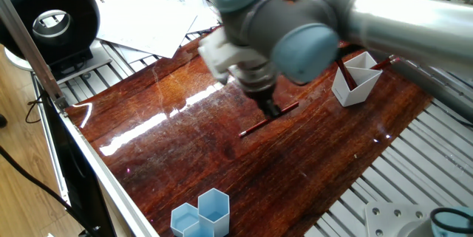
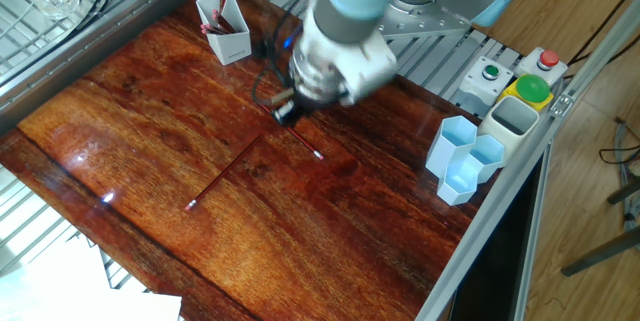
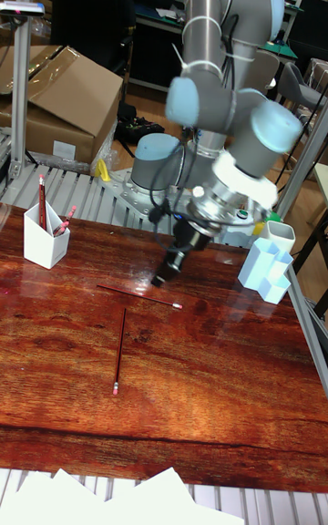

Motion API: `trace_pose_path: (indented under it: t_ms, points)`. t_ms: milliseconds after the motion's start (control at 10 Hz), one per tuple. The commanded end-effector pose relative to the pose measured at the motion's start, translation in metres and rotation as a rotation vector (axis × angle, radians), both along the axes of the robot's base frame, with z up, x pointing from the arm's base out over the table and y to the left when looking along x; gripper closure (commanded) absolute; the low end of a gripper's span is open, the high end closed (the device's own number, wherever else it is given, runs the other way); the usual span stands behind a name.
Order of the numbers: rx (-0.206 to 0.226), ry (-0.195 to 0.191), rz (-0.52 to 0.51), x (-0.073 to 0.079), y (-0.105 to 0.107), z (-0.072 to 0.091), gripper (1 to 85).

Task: Put the pen into the pen holder

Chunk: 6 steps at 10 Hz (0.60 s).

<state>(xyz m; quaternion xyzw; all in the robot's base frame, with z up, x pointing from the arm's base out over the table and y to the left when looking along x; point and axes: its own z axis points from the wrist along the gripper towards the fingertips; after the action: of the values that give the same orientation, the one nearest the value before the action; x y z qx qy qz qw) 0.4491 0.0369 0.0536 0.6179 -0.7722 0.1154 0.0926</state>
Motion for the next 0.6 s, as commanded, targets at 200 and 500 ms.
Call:
trace_pose_path:
  t_ms: [200, 500]
  points:
    - [-0.099, -0.029, 0.031, 0.028, -0.014, -0.010, 49.7]
    - [-0.209, 0.009, 0.009, 0.014, -0.049, 0.001, 49.0]
